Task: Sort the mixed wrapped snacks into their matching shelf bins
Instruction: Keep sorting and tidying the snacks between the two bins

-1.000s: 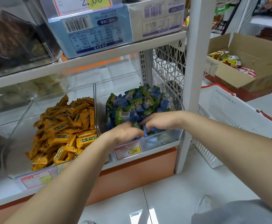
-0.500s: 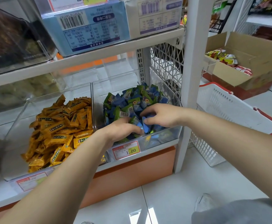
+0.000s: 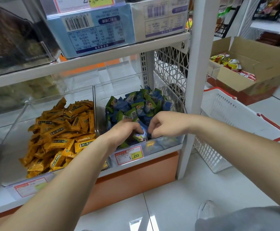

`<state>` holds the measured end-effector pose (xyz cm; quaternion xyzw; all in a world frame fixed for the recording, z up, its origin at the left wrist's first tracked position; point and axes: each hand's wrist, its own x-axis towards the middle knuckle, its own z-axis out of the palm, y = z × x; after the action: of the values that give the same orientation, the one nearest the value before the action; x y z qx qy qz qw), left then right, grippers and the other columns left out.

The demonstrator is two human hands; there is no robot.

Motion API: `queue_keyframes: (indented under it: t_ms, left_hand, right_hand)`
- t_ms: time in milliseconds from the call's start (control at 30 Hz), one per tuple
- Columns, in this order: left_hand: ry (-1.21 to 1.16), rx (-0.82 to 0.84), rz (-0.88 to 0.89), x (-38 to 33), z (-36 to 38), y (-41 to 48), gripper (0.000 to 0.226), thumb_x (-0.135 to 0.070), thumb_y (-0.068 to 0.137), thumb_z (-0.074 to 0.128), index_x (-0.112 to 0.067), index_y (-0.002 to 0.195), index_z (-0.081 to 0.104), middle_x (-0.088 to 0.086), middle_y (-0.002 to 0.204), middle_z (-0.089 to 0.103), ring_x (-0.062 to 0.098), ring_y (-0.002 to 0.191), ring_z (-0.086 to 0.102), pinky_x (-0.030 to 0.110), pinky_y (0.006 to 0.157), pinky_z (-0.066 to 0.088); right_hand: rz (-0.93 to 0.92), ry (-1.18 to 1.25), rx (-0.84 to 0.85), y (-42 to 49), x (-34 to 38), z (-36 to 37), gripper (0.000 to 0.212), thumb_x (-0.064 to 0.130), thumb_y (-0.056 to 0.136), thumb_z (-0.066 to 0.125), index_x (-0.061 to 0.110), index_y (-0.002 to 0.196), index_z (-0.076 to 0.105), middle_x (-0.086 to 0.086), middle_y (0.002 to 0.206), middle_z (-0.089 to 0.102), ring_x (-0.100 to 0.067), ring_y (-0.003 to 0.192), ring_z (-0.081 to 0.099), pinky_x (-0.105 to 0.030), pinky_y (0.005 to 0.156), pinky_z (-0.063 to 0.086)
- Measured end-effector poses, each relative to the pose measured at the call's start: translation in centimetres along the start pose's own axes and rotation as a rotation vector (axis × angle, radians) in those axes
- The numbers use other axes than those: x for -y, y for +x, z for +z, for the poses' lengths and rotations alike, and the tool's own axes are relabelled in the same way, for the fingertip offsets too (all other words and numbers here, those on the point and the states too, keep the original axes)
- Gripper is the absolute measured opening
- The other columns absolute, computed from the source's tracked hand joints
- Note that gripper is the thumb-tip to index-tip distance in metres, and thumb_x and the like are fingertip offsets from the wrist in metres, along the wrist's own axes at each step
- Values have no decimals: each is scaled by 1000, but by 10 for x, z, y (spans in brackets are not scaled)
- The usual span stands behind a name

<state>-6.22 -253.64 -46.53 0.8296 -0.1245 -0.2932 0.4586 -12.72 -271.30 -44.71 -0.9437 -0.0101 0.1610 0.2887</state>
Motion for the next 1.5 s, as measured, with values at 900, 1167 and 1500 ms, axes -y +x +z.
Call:
queue_keyframes:
  t_ms: [900,1167,1500]
  left_hand:
    - [1248,-163,380,-18,-27,-28,35,-45,95,54,-25,123,60,3,113,67,24,99,62,39,80,55]
    - [324,-270,628,-16,-33,-51,30,-40,90,68,-30,119,66,-11,92,73,6,81,69,35,74,57]
    - [721,-843,326,26,-123,-50,33,-43,87,67,-27,116,68,0,101,69,27,96,63,33,70,45]
  right_hand:
    - [-235,196,-59,-5,-9,5,11,24,83,78,33,89,75,15,89,72,-5,73,65,-24,68,53]
    - [-246,1118,-250,-10,24,3,21,-3,95,60,8,112,62,-14,100,74,-25,85,75,-29,74,62]
    - [-128,612,-368,8,37,8,16,26,94,66,34,108,68,10,106,71,-10,100,67,-22,77,53]
